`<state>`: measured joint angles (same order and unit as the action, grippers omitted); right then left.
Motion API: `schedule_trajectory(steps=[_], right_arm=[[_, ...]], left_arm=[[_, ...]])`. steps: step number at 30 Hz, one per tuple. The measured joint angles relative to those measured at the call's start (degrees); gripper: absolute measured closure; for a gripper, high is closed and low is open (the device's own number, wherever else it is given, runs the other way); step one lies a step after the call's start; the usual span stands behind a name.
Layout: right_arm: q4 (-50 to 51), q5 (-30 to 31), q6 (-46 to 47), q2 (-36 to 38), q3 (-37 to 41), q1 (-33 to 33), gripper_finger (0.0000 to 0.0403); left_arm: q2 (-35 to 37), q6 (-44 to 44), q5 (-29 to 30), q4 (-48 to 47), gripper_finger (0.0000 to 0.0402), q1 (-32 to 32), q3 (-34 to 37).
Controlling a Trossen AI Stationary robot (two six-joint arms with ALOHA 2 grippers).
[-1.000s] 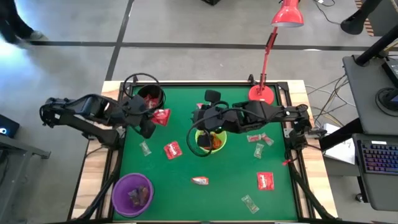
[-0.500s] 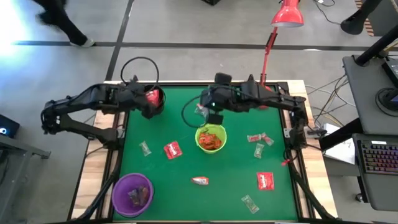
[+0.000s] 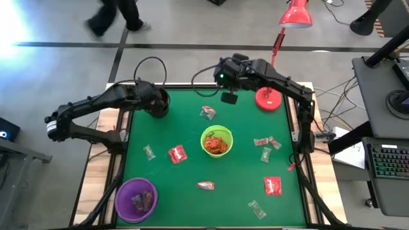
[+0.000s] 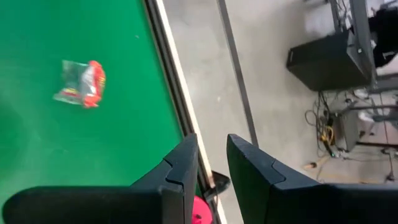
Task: Sort candy
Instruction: Put the red candy into the black bucket, then put the orange chocolate into the green bucket
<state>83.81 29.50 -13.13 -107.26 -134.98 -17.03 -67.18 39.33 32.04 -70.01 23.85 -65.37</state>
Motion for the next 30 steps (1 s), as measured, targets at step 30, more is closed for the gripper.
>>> schedule_trajectory(steps=[30], right_arm=[[-1.13, -14.01, -7.16, -0.13, 0.00, -10.60, 0.0321]], left_arm=[[-11.54, -9.96, -0.07, -0.22, 0.0305, 4.01, -8.14]])
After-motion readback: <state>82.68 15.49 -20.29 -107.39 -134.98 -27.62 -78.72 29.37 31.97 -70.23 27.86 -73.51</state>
